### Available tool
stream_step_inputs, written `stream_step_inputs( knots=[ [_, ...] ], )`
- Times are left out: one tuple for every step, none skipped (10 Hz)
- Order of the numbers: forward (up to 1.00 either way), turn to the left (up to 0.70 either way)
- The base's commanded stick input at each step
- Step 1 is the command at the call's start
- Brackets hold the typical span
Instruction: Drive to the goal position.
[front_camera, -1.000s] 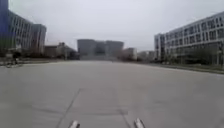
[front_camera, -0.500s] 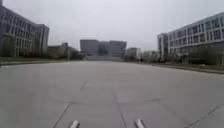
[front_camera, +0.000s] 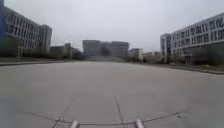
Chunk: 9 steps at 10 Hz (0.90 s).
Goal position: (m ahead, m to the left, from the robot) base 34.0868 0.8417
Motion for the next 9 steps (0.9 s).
stream_step_inputs(
  knots=[
    [1.0,0.0],
    [1.0,0.0],
    [1.0,0.0],
    [1.0,0.0],
    [1.0,0.0],
    [1.0,0.0],
    [1.0,0.0],
    [1.0,0.0],
    [1.0,0.0]
  ],
)
